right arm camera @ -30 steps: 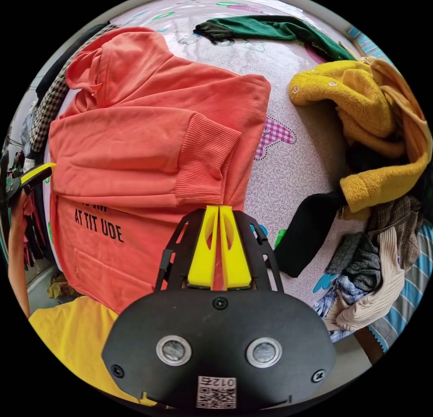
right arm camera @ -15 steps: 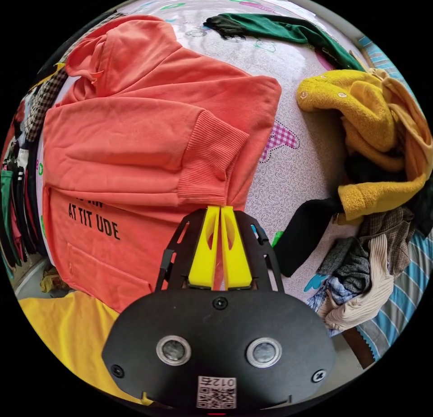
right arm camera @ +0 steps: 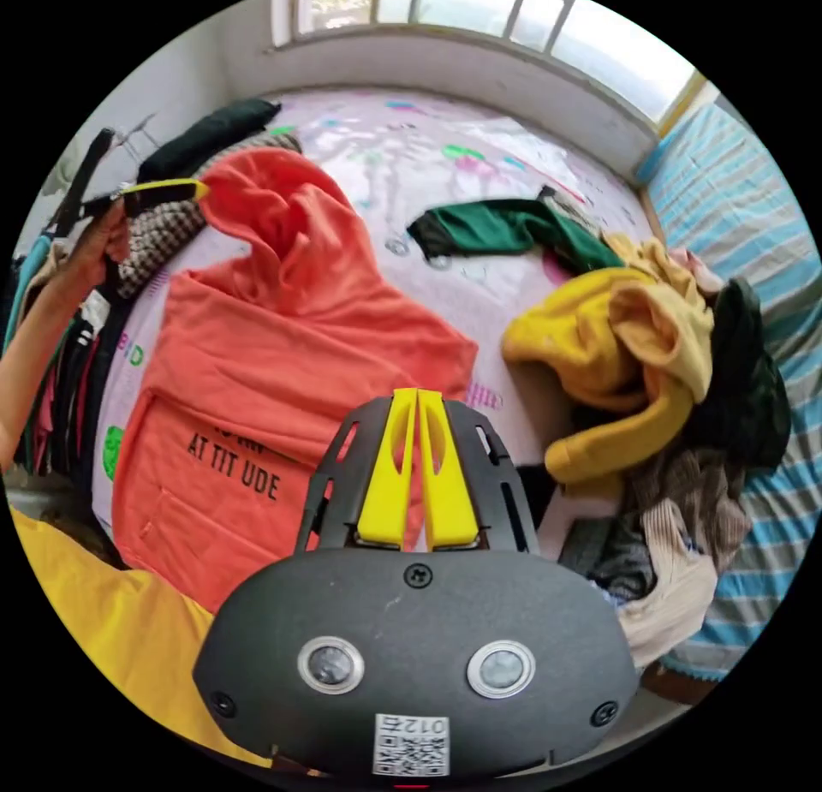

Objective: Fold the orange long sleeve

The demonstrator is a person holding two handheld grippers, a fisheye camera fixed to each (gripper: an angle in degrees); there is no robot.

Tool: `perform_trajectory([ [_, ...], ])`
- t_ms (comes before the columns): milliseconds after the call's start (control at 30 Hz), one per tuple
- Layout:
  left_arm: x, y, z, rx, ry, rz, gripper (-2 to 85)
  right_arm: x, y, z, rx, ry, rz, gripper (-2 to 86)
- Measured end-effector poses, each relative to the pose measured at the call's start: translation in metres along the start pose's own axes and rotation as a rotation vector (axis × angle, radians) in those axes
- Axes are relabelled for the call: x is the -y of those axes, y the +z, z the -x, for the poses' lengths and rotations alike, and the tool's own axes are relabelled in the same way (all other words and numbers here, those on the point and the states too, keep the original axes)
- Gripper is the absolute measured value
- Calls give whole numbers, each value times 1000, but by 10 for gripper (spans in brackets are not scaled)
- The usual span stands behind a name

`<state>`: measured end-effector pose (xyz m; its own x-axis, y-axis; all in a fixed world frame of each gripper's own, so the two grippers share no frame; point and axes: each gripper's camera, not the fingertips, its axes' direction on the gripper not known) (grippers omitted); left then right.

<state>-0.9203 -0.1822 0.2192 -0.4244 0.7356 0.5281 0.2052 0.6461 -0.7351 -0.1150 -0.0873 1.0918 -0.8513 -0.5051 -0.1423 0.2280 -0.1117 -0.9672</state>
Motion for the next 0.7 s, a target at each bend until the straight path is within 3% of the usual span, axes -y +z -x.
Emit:
perform_trajectory([
  [167, -8, -35, -1, -36, 16, -26, 0, 79, -4, 68, 20, -258, -126, 89],
  [467, -5, -79, 12, -89, 42, -39, 0, 145, 38, 166, -198, -632, -124, 87],
  [600, -6, -93, 13, -94, 54, -31, 0, 151, 47, 179, -295, -705, -111, 46],
  [700, -12, -104, 16, -27, 32, -5, 0, 150, 23, 160, -221, -629, -131, 28],
])
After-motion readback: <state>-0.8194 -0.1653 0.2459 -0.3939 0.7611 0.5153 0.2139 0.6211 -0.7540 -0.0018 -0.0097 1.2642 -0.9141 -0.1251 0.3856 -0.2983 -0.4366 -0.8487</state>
